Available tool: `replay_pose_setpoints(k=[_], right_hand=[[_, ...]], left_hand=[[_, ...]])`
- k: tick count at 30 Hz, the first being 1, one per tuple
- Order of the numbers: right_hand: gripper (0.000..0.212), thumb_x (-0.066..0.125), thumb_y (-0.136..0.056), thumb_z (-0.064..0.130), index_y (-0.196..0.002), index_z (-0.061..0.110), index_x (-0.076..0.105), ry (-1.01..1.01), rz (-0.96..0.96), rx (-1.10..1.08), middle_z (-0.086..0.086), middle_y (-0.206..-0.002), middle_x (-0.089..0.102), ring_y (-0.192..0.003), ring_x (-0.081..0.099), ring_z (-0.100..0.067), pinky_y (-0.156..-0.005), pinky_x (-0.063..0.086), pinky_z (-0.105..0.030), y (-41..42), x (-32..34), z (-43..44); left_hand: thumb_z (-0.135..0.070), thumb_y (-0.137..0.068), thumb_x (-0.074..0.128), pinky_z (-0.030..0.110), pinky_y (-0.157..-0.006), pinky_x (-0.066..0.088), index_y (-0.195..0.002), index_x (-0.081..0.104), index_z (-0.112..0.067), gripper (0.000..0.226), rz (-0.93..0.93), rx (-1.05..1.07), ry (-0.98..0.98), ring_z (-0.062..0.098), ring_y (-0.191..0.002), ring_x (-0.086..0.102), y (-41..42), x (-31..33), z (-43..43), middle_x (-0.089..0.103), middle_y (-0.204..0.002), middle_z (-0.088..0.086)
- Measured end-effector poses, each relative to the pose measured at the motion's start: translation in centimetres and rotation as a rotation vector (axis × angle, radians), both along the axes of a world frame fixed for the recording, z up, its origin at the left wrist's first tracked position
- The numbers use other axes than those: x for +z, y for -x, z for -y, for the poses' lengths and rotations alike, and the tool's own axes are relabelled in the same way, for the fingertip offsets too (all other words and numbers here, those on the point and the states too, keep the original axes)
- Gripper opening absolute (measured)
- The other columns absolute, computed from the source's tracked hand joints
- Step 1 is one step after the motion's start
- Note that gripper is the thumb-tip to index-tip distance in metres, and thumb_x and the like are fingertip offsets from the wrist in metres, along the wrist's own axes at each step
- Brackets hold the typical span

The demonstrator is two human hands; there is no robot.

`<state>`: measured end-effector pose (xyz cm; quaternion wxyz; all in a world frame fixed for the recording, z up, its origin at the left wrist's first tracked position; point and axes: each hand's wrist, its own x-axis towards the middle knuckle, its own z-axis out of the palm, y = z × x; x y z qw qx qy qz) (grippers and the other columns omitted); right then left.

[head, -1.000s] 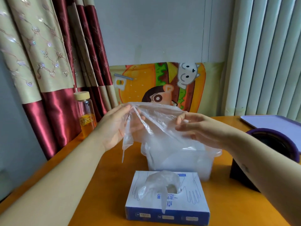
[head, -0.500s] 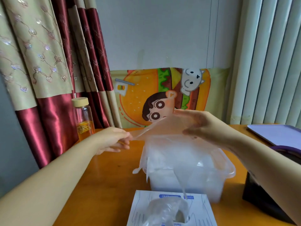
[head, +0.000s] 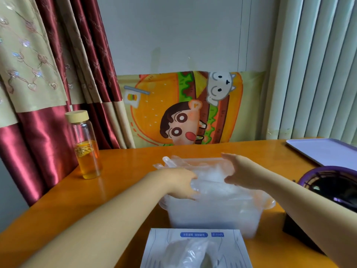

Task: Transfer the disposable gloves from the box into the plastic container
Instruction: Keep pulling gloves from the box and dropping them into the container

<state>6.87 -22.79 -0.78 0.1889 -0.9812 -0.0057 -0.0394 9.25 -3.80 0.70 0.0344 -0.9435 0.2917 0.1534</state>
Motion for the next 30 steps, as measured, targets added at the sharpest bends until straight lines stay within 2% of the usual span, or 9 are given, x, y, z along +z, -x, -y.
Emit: replay_pose_setpoints(k=[3,7,11,13,16,20,23,27,30], right_hand=[[0.078,0.059,-0.09,0.009,-0.152,0.016,0.013,0.256,-0.023,0.008,-0.004,-0.155,0.027,-0.139,0.03,-0.021,-0.109,0.032,-0.027,0.1,-0.4,-0.1],[0.074,0.052,-0.09,0.0,-0.152,0.012,0.013,0.373,0.012,0.002,-0.004,-0.154,0.025,-0.134,0.038,-0.023,-0.104,0.04,-0.026,0.9,-0.3,-0.2],[0.051,0.056,-0.091,0.02,-0.14,0.019,0.04,0.656,0.257,-0.018,-0.005,-0.144,0.036,-0.124,0.038,-0.026,-0.094,0.041,-0.034,2.0,0.9,-0.2],[0.041,0.06,-0.091,0.029,-0.131,0.024,0.052,0.55,0.303,0.052,0.0,-0.133,0.048,-0.118,0.042,-0.022,-0.095,0.045,-0.032,2.0,1.6,-1.0],[0.055,0.066,-0.086,0.034,-0.137,0.024,0.048,0.301,0.004,0.241,0.003,-0.137,0.051,-0.122,0.049,-0.016,-0.102,0.041,-0.029,1.4,1.3,-2.6],[0.072,0.059,-0.091,0.035,-0.15,0.019,0.021,0.402,-0.261,0.309,0.001,-0.155,0.027,-0.141,0.026,-0.018,-0.114,0.021,-0.029,0.2,-0.5,-2.4],[0.075,0.059,-0.092,0.032,-0.151,0.016,0.017,0.433,-0.343,0.275,-0.003,-0.154,0.029,-0.139,0.03,-0.021,-0.114,0.026,-0.032,-0.8,-1.5,-1.8],[0.056,0.055,-0.094,0.023,-0.144,0.01,0.033,0.497,-0.376,0.228,-0.012,-0.128,0.051,-0.113,0.054,-0.026,-0.098,0.047,-0.034,-1.9,-3.2,-1.1],[0.063,0.056,-0.093,0.027,-0.146,0.01,0.029,0.48,-0.349,0.222,-0.011,-0.137,0.047,-0.122,0.048,-0.026,-0.104,0.041,-0.034,-1.7,-2.9,-1.1]], left_hand=[[-0.043,-0.098,0.044,0.037,-0.106,0.033,-0.147,0.033,-0.015,0.058,0.0,-0.017,-0.04,0.027,-0.136,0.036,-0.3,-0.1,0.9,0.034,-0.153,0.006],[-0.059,-0.093,0.044,0.038,-0.113,0.03,-0.15,0.029,-0.022,0.07,0.035,0.005,0.062,0.022,-0.141,0.031,-0.3,0.4,1.1,0.028,-0.156,0.0],[-0.048,-0.097,0.046,0.035,-0.103,0.038,-0.143,0.044,-0.026,0.052,0.142,-0.003,0.116,0.022,-0.131,0.04,-0.4,2.4,0.5,0.042,-0.146,-0.001],[-0.042,-0.097,0.048,0.031,-0.092,0.044,-0.136,0.054,-0.024,0.044,0.132,0.016,0.097,0.022,-0.119,0.051,-0.5,2.7,0.5,0.053,-0.136,0.0],[-0.049,-0.093,0.052,0.036,-0.094,0.05,-0.128,0.06,-0.017,0.049,0.029,0.047,-0.042,0.022,-0.11,0.059,-0.8,1.6,1.1,0.061,-0.127,0.003],[-0.046,-0.094,0.049,0.03,-0.079,0.048,-0.117,0.058,-0.01,0.043,-0.051,0.074,-0.255,0.022,-0.094,0.058,-0.8,-0.1,2.3,0.061,-0.105,0.007],[-0.02,-0.098,0.044,0.026,-0.061,0.04,-0.1,0.054,-0.004,0.019,-0.066,0.032,-0.357,0.022,-0.07,0.048,-1.1,-0.7,3.1,0.05,-0.08,0.008],[-0.012,-0.099,0.04,0.033,-0.083,0.045,-0.128,0.053,-0.001,0.034,-0.115,-0.014,-0.487,0.03,-0.104,0.054,-1.4,-2.0,3.6,0.055,-0.124,0.016],[-0.018,-0.1,0.041,0.033,-0.083,0.043,-0.126,0.055,-0.003,0.033,-0.103,-0.026,-0.432,0.026,-0.1,0.053,-1.4,-1.9,3.4,0.056,-0.118,0.013]])
